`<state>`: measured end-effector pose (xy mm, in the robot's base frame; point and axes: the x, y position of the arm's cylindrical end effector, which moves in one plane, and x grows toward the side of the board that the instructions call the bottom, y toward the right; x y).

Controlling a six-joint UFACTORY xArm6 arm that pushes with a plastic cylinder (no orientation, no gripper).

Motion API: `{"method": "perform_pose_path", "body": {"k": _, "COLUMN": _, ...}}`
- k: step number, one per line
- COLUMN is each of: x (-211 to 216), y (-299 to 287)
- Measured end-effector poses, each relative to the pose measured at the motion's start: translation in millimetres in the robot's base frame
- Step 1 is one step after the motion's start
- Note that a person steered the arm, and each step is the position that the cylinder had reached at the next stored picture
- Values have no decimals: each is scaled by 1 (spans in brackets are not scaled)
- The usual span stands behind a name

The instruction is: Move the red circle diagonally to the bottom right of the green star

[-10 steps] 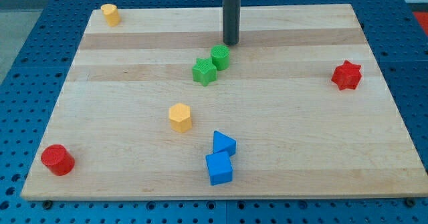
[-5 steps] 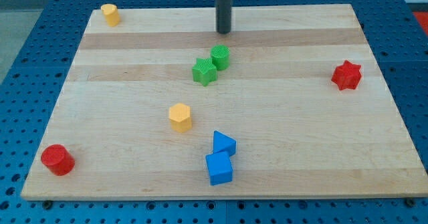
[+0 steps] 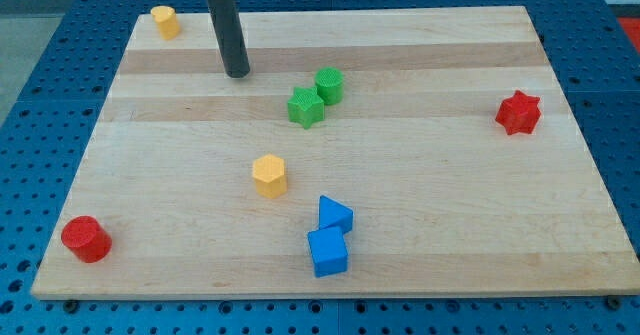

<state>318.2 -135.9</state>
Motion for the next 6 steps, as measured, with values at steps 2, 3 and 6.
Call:
{"method": "perform_pose_path", "body": {"k": 2, "x": 13, "y": -49}}
{"method": "perform_pose_path", "body": {"k": 3, "x": 32, "y": -66}}
{"method": "perform_pose_path", "body": {"k": 6, "x": 137, "y": -119}}
